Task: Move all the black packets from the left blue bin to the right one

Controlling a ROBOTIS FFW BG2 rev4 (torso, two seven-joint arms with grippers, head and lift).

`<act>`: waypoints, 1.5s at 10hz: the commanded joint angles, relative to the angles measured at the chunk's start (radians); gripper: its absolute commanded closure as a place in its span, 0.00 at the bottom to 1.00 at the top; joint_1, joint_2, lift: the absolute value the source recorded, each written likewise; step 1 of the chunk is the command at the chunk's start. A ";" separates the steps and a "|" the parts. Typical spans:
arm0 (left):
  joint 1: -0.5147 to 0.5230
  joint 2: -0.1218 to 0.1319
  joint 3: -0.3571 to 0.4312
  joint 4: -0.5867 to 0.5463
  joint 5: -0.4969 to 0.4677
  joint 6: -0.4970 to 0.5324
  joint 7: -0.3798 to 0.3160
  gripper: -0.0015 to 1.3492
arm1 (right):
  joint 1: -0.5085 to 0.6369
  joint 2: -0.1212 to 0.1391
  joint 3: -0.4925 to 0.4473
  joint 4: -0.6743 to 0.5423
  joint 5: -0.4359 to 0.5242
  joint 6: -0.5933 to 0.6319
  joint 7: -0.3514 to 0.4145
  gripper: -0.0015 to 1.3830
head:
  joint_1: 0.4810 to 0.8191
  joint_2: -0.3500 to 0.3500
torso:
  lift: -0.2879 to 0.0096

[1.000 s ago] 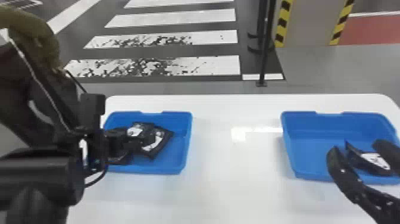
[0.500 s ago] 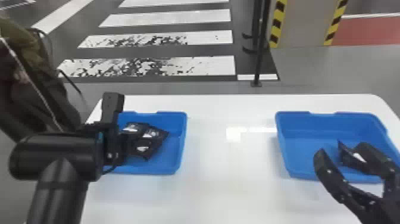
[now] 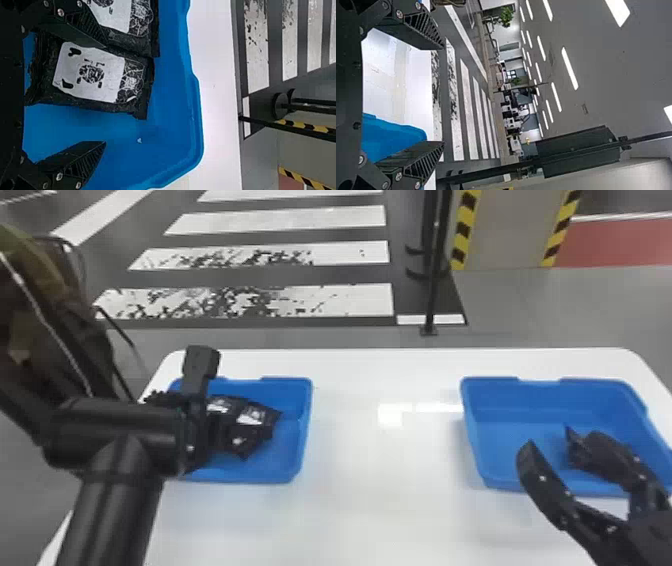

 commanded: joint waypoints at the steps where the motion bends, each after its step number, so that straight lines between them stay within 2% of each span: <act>1: -0.015 -0.001 -0.001 0.029 -0.024 0.021 0.002 0.13 | -0.002 0.000 0.002 0.005 -0.008 0.004 0.000 0.13 | 0.63 0.68 | 0.50; 3: -0.030 -0.001 -0.003 0.073 -0.014 0.009 0.002 0.13 | -0.007 0.000 0.004 0.018 -0.012 0.009 0.003 0.13 | 0.63 0.69 | 0.50; 4: -0.033 -0.003 -0.001 0.083 -0.010 0.004 0.002 0.16 | -0.009 0.000 0.004 0.023 -0.014 0.011 0.005 0.13 | 0.63 0.70 | 0.50; 6: -0.030 -0.003 0.008 0.085 -0.010 -0.011 0.002 0.55 | -0.009 0.000 0.004 0.027 -0.022 0.016 0.006 0.13 | 0.63 0.69 | 0.50; 7: -0.025 -0.001 0.008 0.085 -0.024 -0.035 -0.006 0.61 | -0.009 0.000 0.004 0.027 -0.024 0.016 0.008 0.13 | 0.63 0.70 | 0.50; 8: -0.023 0.000 0.006 0.085 -0.040 -0.055 -0.018 0.61 | -0.009 0.000 0.004 0.030 -0.028 0.016 0.008 0.13 | 0.63 0.70 | 0.50; 9: -0.023 0.002 0.001 0.085 -0.070 -0.058 -0.032 0.67 | -0.009 0.000 0.004 0.030 -0.030 0.018 0.008 0.13 | 0.63 0.70 | 0.50; 10: -0.015 0.000 -0.009 0.083 -0.096 -0.067 -0.033 0.88 | -0.007 -0.002 0.004 0.030 -0.035 0.018 0.011 0.13 | 0.63 0.70 | 0.50; 11: 0.014 -0.003 0.006 0.065 -0.066 -0.119 -0.033 0.90 | -0.007 -0.002 0.004 0.025 -0.035 0.018 0.014 0.13 | 0.63 0.71 | 0.50; 12: 0.068 -0.009 0.018 -0.048 -0.066 -0.129 -0.035 0.89 | -0.007 -0.003 0.004 0.020 -0.035 0.018 0.021 0.13 | 0.63 0.71 | 0.50; 15: 0.294 -0.026 0.040 -0.443 0.030 -0.168 -0.030 0.89 | -0.026 -0.005 0.004 0.008 -0.035 0.038 0.063 0.12 | 0.63 0.68 | 0.50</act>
